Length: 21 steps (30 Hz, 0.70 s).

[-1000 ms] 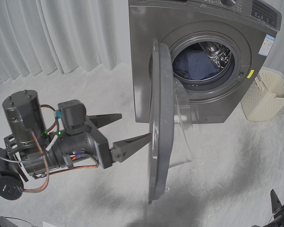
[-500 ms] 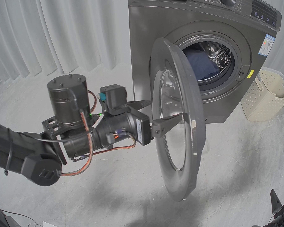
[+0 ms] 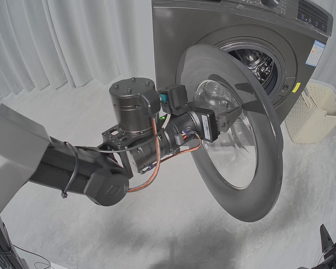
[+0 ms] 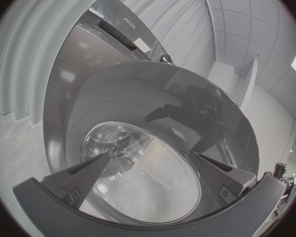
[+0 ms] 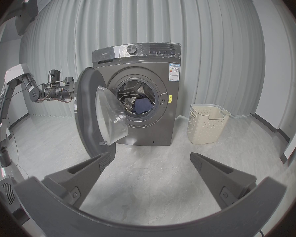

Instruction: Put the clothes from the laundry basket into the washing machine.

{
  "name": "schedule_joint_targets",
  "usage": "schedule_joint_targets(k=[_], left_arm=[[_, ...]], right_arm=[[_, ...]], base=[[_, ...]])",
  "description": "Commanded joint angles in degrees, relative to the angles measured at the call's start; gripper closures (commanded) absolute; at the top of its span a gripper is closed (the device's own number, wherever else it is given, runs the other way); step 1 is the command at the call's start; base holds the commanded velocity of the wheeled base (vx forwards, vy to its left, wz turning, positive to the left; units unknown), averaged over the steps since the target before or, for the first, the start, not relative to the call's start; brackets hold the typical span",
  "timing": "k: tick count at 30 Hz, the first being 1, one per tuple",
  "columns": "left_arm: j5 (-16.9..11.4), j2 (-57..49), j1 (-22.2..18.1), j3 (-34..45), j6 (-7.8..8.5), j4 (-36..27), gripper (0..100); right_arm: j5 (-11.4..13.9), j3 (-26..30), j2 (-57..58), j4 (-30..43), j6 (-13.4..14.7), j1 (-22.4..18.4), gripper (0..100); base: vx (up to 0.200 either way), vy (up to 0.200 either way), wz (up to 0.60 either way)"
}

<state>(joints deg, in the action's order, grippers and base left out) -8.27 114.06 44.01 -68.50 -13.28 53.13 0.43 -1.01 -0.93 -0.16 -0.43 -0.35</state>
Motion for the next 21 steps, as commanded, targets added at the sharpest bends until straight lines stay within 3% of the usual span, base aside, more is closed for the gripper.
schedule_joint_targets(k=[1,9,17,21], left_arm=[[0.62,2.31,0.46,-1.73,-0.79,0.22,0],[0.62,-3.14,0.20,0.12,-2.11,-0.66,0],[0.71,0.73,0.29,-4.98,-2.28,-1.45,0],[3.52,4.69,0.29,-9.46,-2.28,-1.10,0]], right_arm=[[0.01,1.01,0.31,-0.02,-0.01,0.00,0],[0.01,1.01,0.31,-0.02,-0.01,0.00,0],[0.01,1.01,0.31,-0.02,-0.01,0.00,0],[0.01,1.01,0.31,-0.02,-0.01,0.00,0]], base=[[0.000,0.000,0.00],[0.000,0.000,0.00],[0.000,0.000,0.00],[0.000,0.000,0.00]])
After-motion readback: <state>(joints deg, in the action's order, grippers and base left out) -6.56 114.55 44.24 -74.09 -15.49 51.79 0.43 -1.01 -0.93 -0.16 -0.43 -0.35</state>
